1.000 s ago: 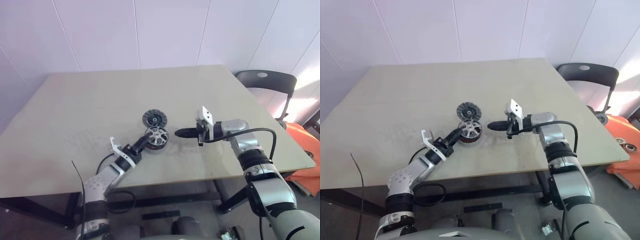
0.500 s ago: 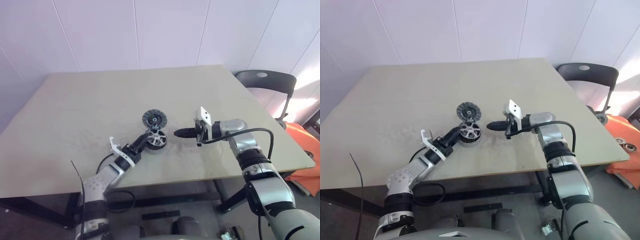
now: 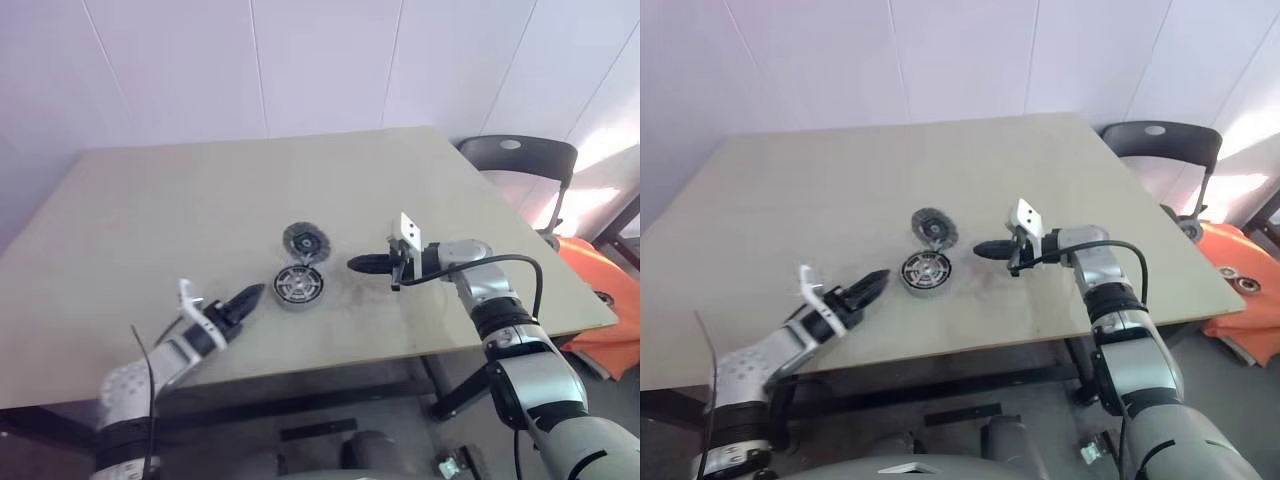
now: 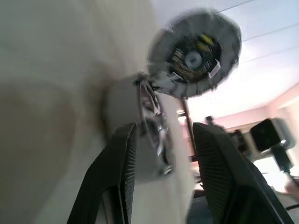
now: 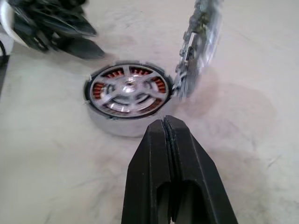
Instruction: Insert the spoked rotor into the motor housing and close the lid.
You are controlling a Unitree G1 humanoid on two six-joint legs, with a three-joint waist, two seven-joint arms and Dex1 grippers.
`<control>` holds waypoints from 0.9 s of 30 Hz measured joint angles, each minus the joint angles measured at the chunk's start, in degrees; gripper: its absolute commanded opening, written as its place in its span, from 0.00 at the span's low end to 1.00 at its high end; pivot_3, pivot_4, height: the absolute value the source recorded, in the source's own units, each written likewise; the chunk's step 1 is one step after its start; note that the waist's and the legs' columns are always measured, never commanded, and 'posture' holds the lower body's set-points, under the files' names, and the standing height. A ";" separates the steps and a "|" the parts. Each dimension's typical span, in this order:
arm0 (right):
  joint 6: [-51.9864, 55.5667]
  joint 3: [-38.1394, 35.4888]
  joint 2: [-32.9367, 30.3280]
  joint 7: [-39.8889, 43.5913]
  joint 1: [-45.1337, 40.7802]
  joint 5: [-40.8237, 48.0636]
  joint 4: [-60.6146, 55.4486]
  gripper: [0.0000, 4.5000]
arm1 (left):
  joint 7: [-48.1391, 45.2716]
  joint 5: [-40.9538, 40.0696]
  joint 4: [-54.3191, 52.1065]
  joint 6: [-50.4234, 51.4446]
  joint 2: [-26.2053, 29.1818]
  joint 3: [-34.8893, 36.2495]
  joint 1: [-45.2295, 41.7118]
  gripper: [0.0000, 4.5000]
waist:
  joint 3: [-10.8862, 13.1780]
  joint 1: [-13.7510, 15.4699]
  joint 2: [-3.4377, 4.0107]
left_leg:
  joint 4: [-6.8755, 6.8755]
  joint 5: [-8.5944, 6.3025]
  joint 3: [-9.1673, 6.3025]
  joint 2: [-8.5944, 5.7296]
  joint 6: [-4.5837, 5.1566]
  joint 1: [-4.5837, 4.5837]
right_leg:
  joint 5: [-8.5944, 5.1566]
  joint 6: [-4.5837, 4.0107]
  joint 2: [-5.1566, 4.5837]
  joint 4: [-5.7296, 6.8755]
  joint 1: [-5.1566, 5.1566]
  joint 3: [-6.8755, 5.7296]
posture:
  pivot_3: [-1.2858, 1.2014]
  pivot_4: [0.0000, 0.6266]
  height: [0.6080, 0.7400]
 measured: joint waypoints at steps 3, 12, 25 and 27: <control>-1.04 0.02 1.11 -0.45 -0.84 0.01 0.69 0.00 | -2.15 -0.58 -0.07 1.23 6.21 2.73 0.08 0.46 | 0.03 0.18 0.03 | 0.01 0.00 -0.02 0.03 0.00 -0.05 | -0.06 -0.09 -0.10 -0.05 0.00 -0.04 | 0.52 0.00 1.00; -0.59 -0.30 2.33 0.12 -1.47 0.81 2.13 0.00 | -6.73 2.22 -1.46 -1.45 15.80 7.85 -1.29 0.46 | 0.06 0.19 0.07 | 0.00 -0.01 -0.02 -0.04 -0.02 -0.30 | -0.06 -0.08 -0.37 -0.29 -0.09 -0.03 | 0.52 0.00 1.00; 20.36 3.28 0.69 6.95 4.46 5.34 -15.00 0.00 | -22.38 16.67 -11.96 -13.00 21.07 -3.38 -0.42 0.46 | 0.18 0.52 0.26 | -0.17 -0.02 0.02 0.01 -0.03 -0.50 | -0.06 -0.10 -0.46 -0.23 -0.42 -0.02 | 0.52 0.00 1.00; 22.01 3.57 0.66 6.43 4.73 5.28 -14.35 0.00 | -24.22 19.06 -11.16 -14.25 22.10 -4.81 -0.35 0.46 | 0.21 0.49 0.29 | -0.10 -0.01 0.10 -0.01 -0.02 -0.54 | -0.06 -0.11 -0.44 -0.12 -0.52 0.06 | 0.52 0.00 1.00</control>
